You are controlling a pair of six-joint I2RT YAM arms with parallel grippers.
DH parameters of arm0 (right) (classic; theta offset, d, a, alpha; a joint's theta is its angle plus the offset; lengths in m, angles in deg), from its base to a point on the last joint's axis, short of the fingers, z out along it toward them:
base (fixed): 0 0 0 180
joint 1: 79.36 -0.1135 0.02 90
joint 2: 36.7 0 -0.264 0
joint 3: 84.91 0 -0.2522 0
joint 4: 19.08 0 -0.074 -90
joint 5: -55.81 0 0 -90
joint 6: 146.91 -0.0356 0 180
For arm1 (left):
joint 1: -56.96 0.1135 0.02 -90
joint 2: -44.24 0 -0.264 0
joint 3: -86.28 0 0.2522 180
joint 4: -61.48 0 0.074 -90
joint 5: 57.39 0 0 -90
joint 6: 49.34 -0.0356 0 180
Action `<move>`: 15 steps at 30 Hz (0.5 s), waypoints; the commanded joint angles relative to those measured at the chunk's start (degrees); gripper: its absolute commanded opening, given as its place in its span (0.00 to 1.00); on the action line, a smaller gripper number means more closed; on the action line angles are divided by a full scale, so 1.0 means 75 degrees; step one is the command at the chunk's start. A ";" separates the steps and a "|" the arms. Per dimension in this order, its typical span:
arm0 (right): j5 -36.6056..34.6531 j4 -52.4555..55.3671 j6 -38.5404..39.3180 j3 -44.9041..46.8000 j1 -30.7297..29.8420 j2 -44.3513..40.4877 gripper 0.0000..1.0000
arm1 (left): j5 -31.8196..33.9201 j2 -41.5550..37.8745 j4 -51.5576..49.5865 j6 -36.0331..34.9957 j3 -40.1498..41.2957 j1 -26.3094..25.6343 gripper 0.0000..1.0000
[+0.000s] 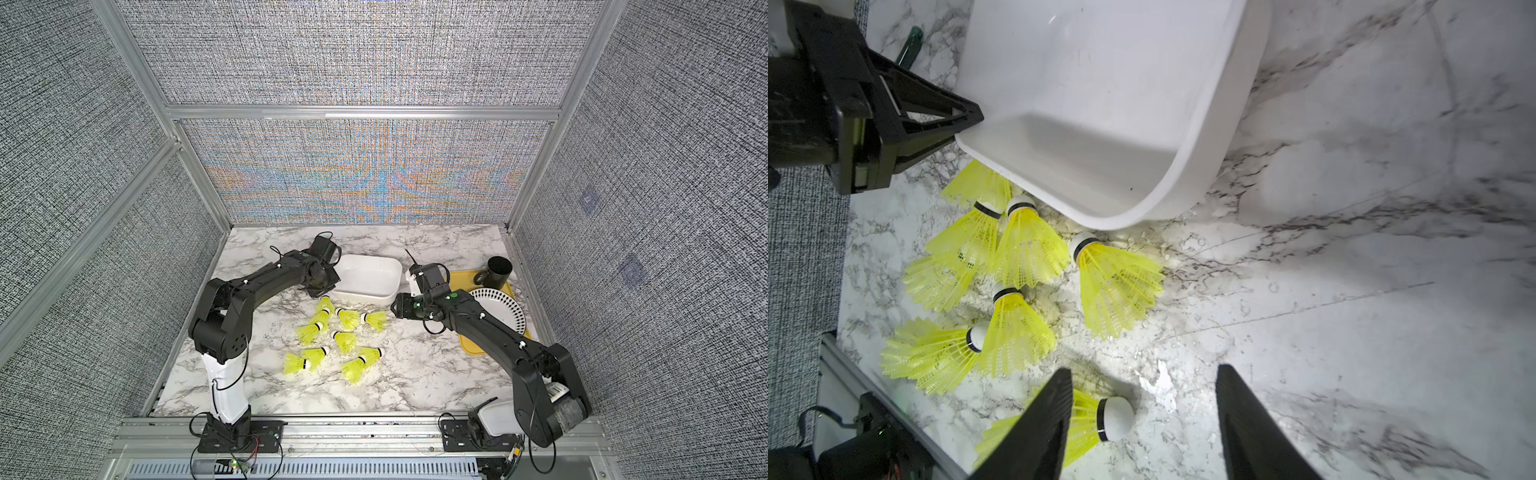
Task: Put the shuttlecocks into the storage box
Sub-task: Move the storage box to the center of the board.
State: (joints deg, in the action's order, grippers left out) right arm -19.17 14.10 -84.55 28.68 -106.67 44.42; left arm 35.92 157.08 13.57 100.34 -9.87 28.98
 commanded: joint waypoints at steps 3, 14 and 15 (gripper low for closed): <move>0.0516 -0.0750 -0.0351 0.0036 -0.0396 0.0507 0.49 | 0.0508 -0.0273 -0.0153 0.0554 0.0204 -0.0022 0.02; 0.0744 -0.1683 -0.1165 0.0288 -0.0668 0.1090 0.45 | 0.0390 -0.0040 -0.0472 0.0746 -0.0030 -0.0097 0.02; 0.0744 -0.1720 -0.1211 0.0312 -0.0670 0.1112 0.45 | 0.0352 -0.0026 -0.0465 0.0766 -0.0030 -0.0116 0.04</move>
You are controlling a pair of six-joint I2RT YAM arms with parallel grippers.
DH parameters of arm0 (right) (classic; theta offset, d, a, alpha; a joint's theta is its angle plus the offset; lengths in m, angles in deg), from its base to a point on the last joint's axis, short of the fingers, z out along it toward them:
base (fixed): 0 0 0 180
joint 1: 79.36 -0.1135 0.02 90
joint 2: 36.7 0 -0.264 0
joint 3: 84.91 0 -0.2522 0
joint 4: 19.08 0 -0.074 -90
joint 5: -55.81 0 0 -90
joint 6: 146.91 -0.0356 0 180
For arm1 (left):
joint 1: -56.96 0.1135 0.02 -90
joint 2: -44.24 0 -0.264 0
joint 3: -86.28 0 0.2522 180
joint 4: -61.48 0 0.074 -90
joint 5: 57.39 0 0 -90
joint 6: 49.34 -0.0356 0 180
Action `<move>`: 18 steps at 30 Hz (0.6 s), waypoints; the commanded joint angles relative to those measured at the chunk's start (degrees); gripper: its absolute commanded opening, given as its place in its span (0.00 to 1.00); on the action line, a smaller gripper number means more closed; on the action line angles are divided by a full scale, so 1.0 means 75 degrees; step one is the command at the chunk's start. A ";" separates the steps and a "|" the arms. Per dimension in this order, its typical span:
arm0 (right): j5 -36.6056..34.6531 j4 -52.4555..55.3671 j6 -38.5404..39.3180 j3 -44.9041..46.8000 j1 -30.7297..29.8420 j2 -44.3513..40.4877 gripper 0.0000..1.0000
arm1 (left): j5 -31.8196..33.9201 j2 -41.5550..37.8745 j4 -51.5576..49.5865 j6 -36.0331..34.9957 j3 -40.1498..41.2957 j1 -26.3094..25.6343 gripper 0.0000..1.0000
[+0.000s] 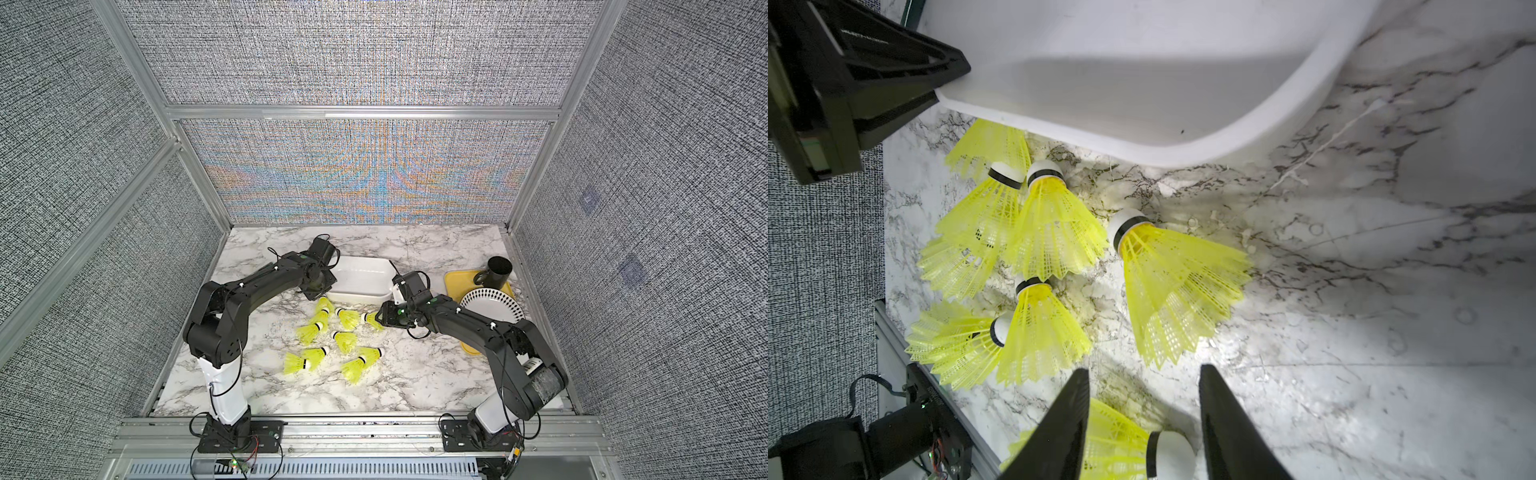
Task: Put the shuttlecocks into the storage box
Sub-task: Move the storage box to the center of the board.
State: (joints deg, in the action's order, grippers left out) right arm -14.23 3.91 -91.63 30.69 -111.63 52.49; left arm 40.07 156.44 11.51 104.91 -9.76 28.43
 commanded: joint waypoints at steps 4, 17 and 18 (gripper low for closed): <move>0.0150 -0.0561 -0.0453 0.0184 -0.0010 0.0050 0.44 | -0.0328 0.0040 -0.0154 0.0338 0.0017 -0.0139 0.32; 0.0173 -0.1119 -0.0855 0.0294 -0.0032 0.0398 0.38 | -0.0383 -0.0818 -0.0258 -0.0566 0.0092 -0.0268 0.75; 0.0174 -0.1143 -0.0844 0.0294 -0.0033 0.0418 0.38 | -0.0452 -0.0941 -0.0259 -0.0808 0.0127 -0.0274 0.75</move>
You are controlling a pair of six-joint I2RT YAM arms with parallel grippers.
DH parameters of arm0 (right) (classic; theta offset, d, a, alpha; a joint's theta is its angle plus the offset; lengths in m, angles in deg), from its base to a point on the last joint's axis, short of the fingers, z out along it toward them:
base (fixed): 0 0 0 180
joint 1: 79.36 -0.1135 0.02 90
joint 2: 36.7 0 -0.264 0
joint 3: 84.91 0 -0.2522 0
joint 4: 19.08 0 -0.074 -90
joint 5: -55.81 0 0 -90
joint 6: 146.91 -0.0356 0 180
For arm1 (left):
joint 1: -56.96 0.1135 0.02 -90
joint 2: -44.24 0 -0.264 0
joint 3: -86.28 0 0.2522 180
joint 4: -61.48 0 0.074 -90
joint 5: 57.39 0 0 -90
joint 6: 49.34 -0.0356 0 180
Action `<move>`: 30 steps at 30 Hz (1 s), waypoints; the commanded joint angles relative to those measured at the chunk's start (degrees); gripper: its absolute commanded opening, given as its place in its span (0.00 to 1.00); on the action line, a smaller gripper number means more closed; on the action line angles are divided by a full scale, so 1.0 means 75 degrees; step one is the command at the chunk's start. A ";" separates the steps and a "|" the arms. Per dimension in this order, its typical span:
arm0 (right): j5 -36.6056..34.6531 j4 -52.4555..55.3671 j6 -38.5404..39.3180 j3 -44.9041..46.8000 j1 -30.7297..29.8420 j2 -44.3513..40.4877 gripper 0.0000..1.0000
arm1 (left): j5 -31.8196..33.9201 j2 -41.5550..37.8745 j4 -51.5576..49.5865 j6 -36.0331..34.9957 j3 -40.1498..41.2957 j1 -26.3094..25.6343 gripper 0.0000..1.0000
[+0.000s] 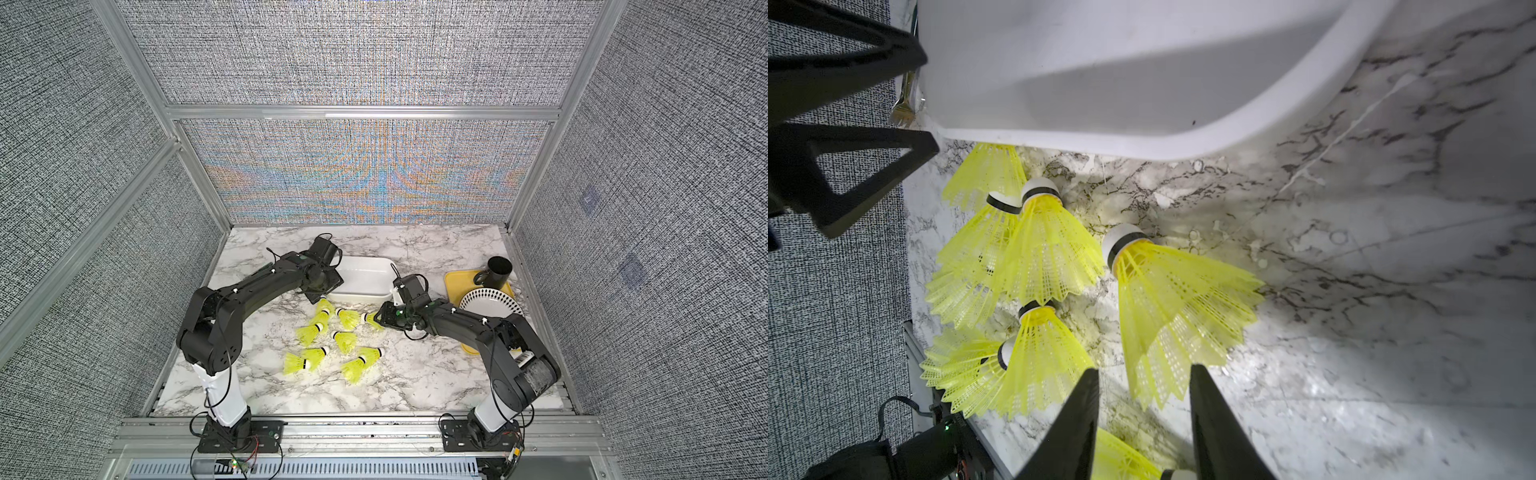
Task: Put the shuttlecocks into the storage box
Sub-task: Pick up the shuttlecock at the center of the board.
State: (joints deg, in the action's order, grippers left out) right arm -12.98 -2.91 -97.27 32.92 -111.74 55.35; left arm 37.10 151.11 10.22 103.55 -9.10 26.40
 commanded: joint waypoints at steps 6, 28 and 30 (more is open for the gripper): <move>0.0008 -0.0251 -0.0091 -0.0138 -0.0076 0.0223 0.36 | -0.1167 -0.1289 0.0516 -0.2277 0.0927 -0.0027 0.72; -0.0436 0.0165 -0.0253 -0.0310 -0.0247 0.0200 0.00 | -0.5316 -0.4036 0.2351 -0.3629 0.4719 -0.0052 0.66; -0.0460 0.0331 -0.0235 -0.0312 -0.0253 0.0020 0.00 | -0.5344 -0.3992 0.2385 -0.3627 0.4697 -0.0085 0.66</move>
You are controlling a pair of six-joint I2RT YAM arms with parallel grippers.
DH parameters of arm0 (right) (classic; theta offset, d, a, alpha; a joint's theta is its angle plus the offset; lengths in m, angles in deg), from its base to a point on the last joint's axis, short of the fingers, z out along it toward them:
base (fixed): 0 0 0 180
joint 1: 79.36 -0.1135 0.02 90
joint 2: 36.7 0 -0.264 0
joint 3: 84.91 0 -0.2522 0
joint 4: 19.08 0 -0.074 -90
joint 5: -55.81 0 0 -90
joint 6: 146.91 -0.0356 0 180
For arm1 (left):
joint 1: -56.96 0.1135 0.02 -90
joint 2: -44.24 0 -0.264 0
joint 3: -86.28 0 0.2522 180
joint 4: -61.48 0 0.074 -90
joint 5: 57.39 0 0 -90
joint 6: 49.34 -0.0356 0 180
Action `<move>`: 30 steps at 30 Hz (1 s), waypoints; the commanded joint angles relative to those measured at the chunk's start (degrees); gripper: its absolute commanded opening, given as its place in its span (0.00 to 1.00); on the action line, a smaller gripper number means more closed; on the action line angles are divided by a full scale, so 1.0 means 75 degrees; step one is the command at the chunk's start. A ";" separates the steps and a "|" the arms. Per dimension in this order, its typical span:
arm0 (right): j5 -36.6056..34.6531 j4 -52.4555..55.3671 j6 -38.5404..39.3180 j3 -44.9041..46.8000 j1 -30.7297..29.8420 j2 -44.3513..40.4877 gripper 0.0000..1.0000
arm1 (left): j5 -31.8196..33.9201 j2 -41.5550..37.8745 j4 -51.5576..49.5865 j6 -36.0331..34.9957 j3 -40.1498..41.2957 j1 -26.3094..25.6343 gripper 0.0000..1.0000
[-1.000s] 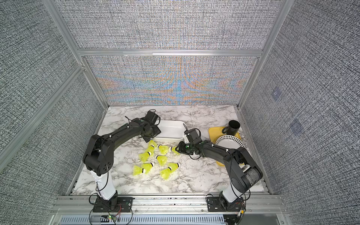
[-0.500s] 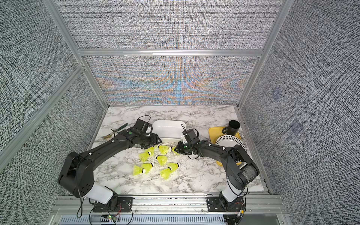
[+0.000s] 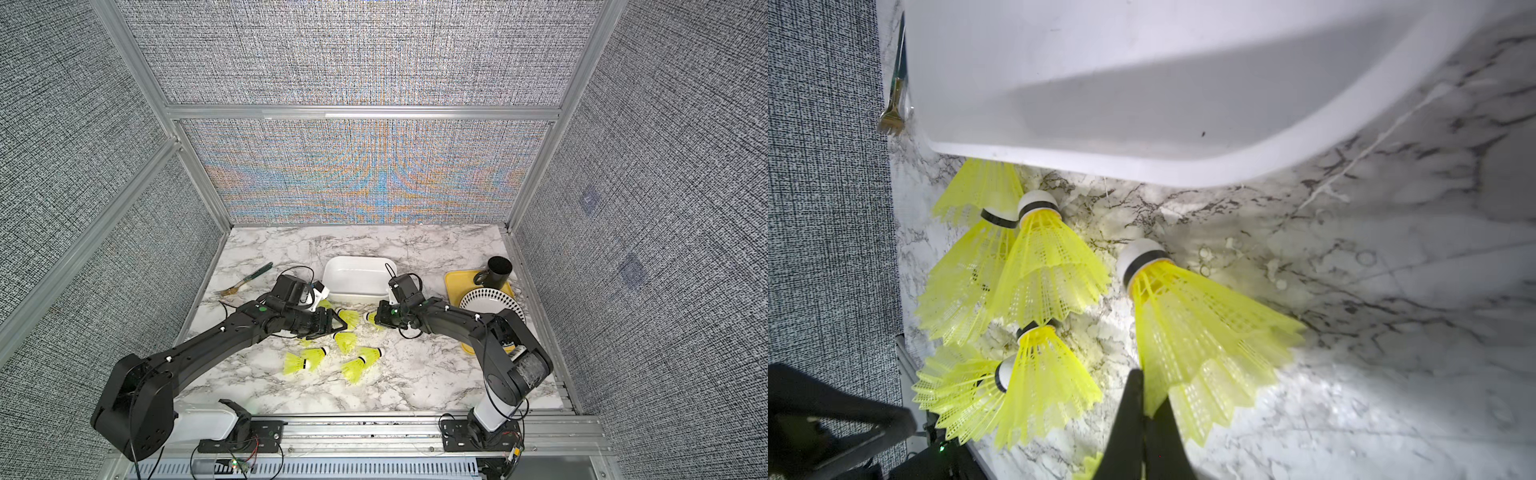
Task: Put the shuttlecocks into the storage box
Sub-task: Pick up the shuttlecock at the center of the board, then place the shuttlecock in the storage box.
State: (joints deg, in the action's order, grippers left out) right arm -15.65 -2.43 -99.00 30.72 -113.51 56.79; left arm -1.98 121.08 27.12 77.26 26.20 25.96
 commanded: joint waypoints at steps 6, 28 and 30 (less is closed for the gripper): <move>-0.0039 0.0988 0.0072 -0.0025 -0.0028 -0.0909 0.00 | -0.0057 0.0027 0.0180 -0.0037 -0.0231 -0.0104 0.65; 0.0497 0.2675 0.1595 -0.5692 0.0134 0.2250 0.00 | 0.0323 0.1815 -0.0107 -0.0103 -0.3245 0.1075 0.64; 0.0472 0.2774 0.1722 -0.6257 0.0141 0.2834 0.00 | 0.0413 0.2064 -0.0194 -0.0259 -0.3399 0.1108 0.64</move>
State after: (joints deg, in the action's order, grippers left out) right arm -12.96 16.20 -88.51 -12.39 -112.40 74.54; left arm -0.05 134.98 25.59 77.50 1.81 33.85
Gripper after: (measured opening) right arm 0.054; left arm 0.637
